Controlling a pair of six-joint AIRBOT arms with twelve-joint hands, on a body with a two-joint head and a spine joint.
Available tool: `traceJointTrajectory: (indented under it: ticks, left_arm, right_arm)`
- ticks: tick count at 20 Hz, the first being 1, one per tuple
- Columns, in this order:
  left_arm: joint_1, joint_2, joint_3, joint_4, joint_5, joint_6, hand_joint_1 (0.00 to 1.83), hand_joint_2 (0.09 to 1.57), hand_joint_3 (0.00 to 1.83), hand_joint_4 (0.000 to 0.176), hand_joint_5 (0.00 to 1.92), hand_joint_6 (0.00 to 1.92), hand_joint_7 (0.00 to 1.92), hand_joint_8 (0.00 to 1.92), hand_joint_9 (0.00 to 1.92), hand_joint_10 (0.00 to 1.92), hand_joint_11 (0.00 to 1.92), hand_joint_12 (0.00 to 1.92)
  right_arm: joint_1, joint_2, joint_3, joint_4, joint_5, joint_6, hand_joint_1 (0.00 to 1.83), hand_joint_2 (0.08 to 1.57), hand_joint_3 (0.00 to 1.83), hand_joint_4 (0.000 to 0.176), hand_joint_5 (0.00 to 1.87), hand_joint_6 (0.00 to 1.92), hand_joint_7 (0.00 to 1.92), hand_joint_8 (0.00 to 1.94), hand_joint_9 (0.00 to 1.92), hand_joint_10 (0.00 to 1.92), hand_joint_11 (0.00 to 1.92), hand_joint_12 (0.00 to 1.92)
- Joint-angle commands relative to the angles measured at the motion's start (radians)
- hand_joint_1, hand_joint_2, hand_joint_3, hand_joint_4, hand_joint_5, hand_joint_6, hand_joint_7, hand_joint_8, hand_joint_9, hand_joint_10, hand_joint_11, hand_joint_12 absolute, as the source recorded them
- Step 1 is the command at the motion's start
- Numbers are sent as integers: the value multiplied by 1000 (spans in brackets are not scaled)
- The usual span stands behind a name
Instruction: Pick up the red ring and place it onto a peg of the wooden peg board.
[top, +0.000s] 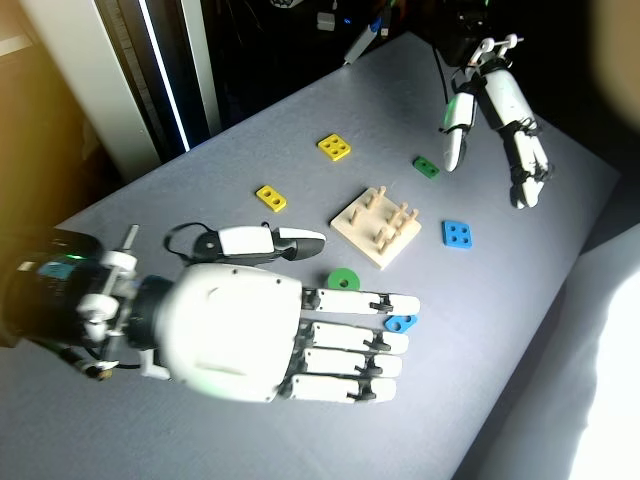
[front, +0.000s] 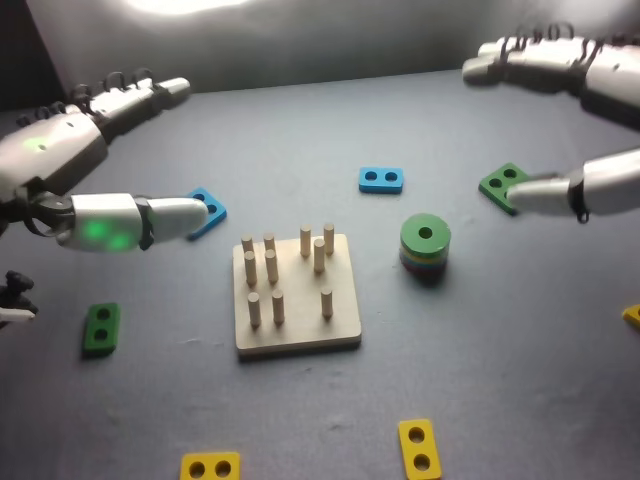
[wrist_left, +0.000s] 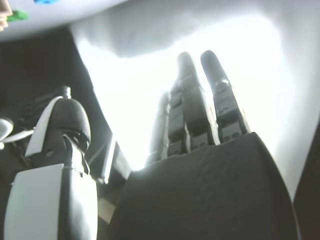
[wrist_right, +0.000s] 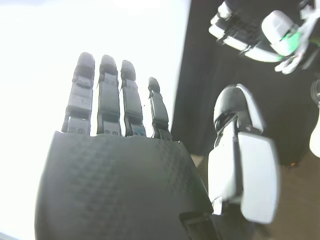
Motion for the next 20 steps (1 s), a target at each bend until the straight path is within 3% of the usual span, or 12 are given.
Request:
traceJointTrajectory:
  ticks: [1, 2, 3, 5, 6, 7, 9, 11, 12, 14, 17, 20]
  left_arm:
    - [-16, -6, 7, -2, -93, -2, 492, 970, 13, 142, 65, 8, 0, 0, 0, 0, 0, 0]
    - [-18, -14, 11, 4, -77, -2, 477, 967, 9, 164, 59, 4, 0, 0, 0, 0, 3, 1]
    - [-18, -18, 12, 8, -70, -2, 493, 972, 9, 167, 55, 2, 0, 0, 0, 0, 33, 15]
    - [-19, -26, 15, 14, -58, -2, 460, 973, 7, 174, 48, 0, 0, 0, 0, 0, 38, 19]
    - [-19, -27, 15, 15, -58, -2, 451, 979, 8, 176, 43, 0, 0, 0, 0, 0, 16, 10]
    - [-21, -27, 15, 15, -58, -2, 427, 975, 5, 164, 38, 0, 0, 0, 0, 0, 2, 4]
    - [-22, -27, 17, 12, -58, -2, 413, 968, 2, 165, 34, 0, 0, 0, 0, 0, 0, 0]
    - [-22, -26, 18, 8, -58, -2, 409, 960, 0, 151, 39, 2, 0, 0, 0, 0, 0, 0]
    - [-22, -26, 19, 7, -58, -2, 419, 959, 0, 152, 46, 5, 0, 0, 0, 0, 0, 0]
    - [-22, -28, 21, 6, -58, -3, 420, 958, 0, 162, 44, 3, 0, 0, 0, 0, 0, 0]
    - [-23, -28, 23, 5, -58, -7, 423, 964, 1, 143, 36, 1, 0, 0, 0, 0, 0, 0]
    - [-24, -28, 24, 5, -60, -10, 429, 960, 0, 169, 52, 7, 0, 0, 0, 0, 0, 0]
  right_arm:
    - [13, -1, 7, 23, 86, 5, 851, 965, 25, 0, 162, 71, 37, 2, 0, 0, 0, 2]
    - [14, -7, 8, 7, 66, 5, 859, 972, 19, 12, 170, 63, 25, 0, 0, 0, 0, 0]
    - [14, -11, 9, -3, 55, 5, 837, 962, 12, 51, 178, 62, 26, 1, 0, 0, 0, 0]
    - [15, -19, 9, -26, 30, 5, 828, 945, 3, 40, 168, 52, 34, 4, 0, 0, 3, 1]
    - [16, -22, 10, -32, 24, 6, 850, 957, 7, 20, 194, 61, 48, 9, 0, 0, 9, 5]
    - [16, -24, 10, -39, 20, 7, 865, 960, 8, 16, 229, 73, 79, 20, 0, 0, 15, 8]
    - [17, -29, 10, -55, 14, 19, 797, 963, 3, 52, 240, 32, 112, 6, 7, 3, 24, 27]
    - [24, -43, 11, -86, -4, 29, 776, 943, 5, 24, 246, 4, 170, 6, 74, 9, 0, 317]
    - [27, -52, 15, -102, -11, 37, 754, 947, 4, 12, 257, 5, 199, 8, 99, 14, 0, 264]
    - [27, -79, 38, -137, -17, 89, 761, 900, 0, 42, 304, 10, 179, 3, 83, 3, 0, 359]
    - [29, -109, 60, -159, -32, 113, 748, 884, 0, 43, 351, 14, 202, 10, 125, 17, 0, 437]
    - [43, -140, 83, -192, -66, 123, 691, 920, 5, 81, 312, 0, 206, 4, 135, 16, 0, 484]
